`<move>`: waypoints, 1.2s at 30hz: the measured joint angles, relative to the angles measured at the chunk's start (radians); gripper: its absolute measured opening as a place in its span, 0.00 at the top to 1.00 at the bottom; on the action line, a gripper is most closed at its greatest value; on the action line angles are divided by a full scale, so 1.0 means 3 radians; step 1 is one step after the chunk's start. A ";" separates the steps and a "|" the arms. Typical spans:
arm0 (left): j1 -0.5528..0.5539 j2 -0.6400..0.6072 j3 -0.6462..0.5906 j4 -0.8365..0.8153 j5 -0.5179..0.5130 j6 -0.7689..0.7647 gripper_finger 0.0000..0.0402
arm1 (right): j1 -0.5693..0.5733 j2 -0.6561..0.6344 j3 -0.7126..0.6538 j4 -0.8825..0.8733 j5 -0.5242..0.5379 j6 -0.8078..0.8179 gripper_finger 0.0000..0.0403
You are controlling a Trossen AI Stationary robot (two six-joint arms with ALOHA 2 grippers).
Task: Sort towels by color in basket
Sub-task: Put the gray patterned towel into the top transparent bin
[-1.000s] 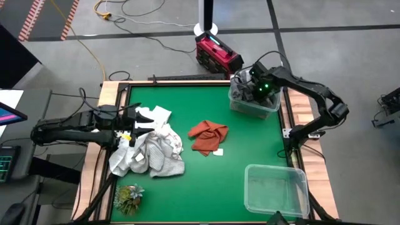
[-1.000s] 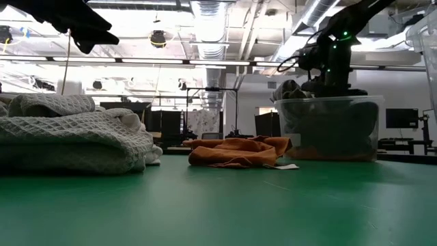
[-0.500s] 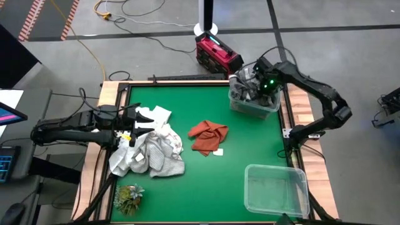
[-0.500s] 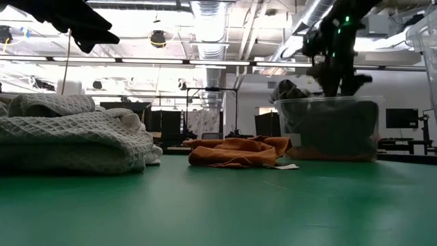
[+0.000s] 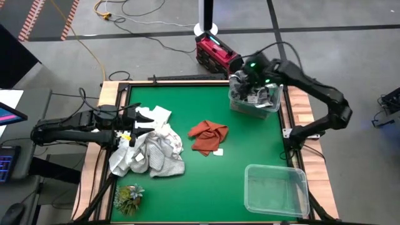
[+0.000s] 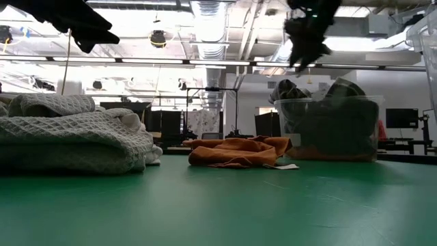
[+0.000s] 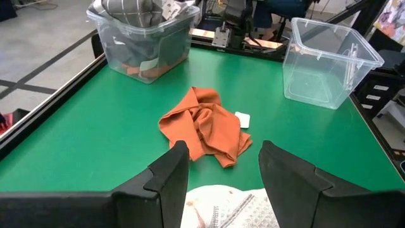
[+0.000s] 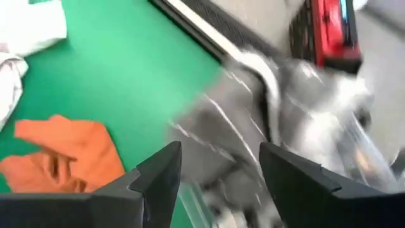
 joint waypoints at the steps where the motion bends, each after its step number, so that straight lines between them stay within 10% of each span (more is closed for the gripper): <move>1: 0.0000 0.0000 0.0000 0.0004 0.0000 -0.0001 0.55 | 0.0082 0.0053 0.0001 0.0046 0.0078 -0.0049 0.36; 15: 0.0001 -0.0001 0.0000 -0.0009 0.0000 0.0001 0.55 | 0.0509 0.0770 0.0092 -0.0120 0.0982 0.0066 0.38; 24: 0.0001 0.0000 0.0000 -0.0014 0.0000 -0.0003 0.55 | 0.0170 0.0743 0.0090 -0.0183 0.0753 0.0096 0.93; 36: 0.0000 0.0000 0.0001 -0.0015 0.0000 -0.0011 0.55 | -0.0656 0.0404 -0.0066 -0.1455 0.0973 0.1198 0.95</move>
